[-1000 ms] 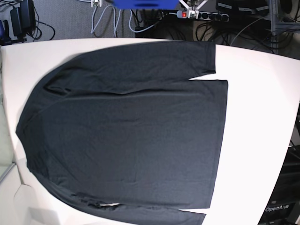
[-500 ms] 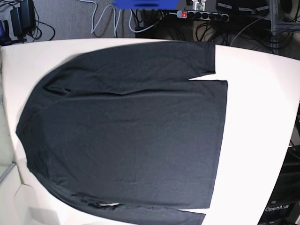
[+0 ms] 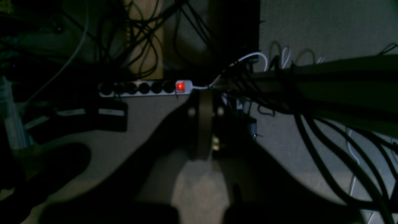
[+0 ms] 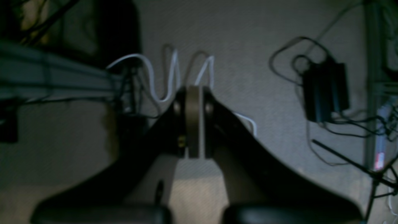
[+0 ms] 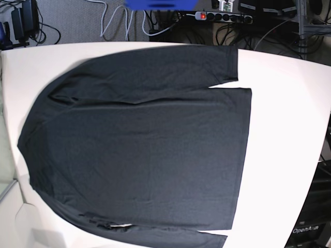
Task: Fold the T-shirt properly
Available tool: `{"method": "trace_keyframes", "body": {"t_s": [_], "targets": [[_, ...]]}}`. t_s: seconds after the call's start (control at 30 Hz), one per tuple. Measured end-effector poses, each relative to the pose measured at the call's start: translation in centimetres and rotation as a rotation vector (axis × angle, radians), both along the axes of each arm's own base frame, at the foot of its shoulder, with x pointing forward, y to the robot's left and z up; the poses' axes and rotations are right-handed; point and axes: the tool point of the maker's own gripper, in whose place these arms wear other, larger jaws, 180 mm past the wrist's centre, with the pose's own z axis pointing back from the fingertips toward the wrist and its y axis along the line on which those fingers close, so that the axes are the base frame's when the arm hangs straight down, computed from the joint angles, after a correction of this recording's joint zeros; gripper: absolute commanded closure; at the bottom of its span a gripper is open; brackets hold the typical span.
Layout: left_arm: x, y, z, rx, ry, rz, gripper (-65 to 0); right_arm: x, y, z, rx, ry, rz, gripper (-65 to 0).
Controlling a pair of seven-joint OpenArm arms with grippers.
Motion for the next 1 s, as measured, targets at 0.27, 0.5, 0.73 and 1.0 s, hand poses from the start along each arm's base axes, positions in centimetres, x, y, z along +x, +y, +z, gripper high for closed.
{"method": "trace_keyframes", "body": {"t_s": [0.27, 0.5, 0.73, 1.0], "targets": [[1.0, 2.2, 2.1, 0.033, -0.159, 0.081, 0.0, 0.2, -1.5, 1.8, -0.037, -0.096, 0.018, 0.0], [1.3, 2.7, 3.5, 0.044, -0.248, 0.092, 0.0, 0.6, -2.0, 3.8, -0.063, -0.212, 0.021, 0.0], [1.8, 2.8, 4.0, 0.045, -0.285, 0.097, 0.0, 0.4, -5.5, 5.3, -0.15, -0.262, -0.044, 0.0], [3.1, 2.7, 5.7, 0.046, -0.409, 0.105, 0.0, 0.5, -6.5, 5.6, -0.167, -0.264, -0.039, 0.0]]}}
